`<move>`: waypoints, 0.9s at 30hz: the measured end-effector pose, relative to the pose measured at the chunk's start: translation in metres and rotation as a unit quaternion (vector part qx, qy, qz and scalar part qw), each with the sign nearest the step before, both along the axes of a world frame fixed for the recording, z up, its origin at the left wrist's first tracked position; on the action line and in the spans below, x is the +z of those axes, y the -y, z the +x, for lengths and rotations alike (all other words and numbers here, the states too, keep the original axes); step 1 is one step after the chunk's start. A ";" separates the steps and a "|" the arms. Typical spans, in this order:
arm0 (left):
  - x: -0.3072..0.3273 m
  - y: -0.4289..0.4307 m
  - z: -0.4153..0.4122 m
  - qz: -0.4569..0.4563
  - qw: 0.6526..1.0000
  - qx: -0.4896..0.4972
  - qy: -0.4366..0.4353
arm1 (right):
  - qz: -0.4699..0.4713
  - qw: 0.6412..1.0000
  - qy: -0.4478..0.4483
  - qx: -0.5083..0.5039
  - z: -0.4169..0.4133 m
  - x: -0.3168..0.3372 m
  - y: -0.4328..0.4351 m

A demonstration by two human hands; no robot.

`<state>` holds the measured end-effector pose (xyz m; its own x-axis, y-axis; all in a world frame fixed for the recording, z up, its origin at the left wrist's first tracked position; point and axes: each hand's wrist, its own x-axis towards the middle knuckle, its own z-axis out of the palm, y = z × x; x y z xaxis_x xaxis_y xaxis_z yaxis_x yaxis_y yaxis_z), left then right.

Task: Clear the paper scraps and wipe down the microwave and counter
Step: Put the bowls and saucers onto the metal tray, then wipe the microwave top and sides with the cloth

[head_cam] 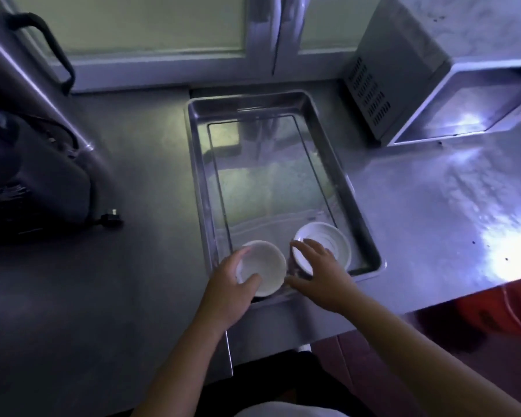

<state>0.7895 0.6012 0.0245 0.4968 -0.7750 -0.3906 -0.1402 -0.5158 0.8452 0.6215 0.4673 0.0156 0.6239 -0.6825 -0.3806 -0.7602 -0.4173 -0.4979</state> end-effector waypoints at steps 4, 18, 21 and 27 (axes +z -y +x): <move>0.010 0.028 -0.027 -0.009 0.986 -0.137 0.098 | -0.017 0.994 -0.004 -0.105 -0.071 0.011 -0.012; 0.041 0.134 -0.298 0.001 0.939 -0.341 0.049 | 0.031 0.904 0.135 -0.405 -0.354 0.042 0.006; 0.040 0.157 -0.362 0.038 0.940 -0.338 -0.033 | 0.028 0.868 0.176 -0.463 -0.425 0.042 0.014; 0.041 0.215 -0.466 0.027 0.928 -0.366 -0.058 | 0.012 0.813 0.233 -0.533 -0.541 0.035 0.055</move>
<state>0.3233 0.3861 0.0654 -0.2031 -0.8663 -0.4563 -0.3788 -0.3602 0.8525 0.0803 0.4124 0.0502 -0.2370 -0.9261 -0.2935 -0.4102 0.3692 -0.8339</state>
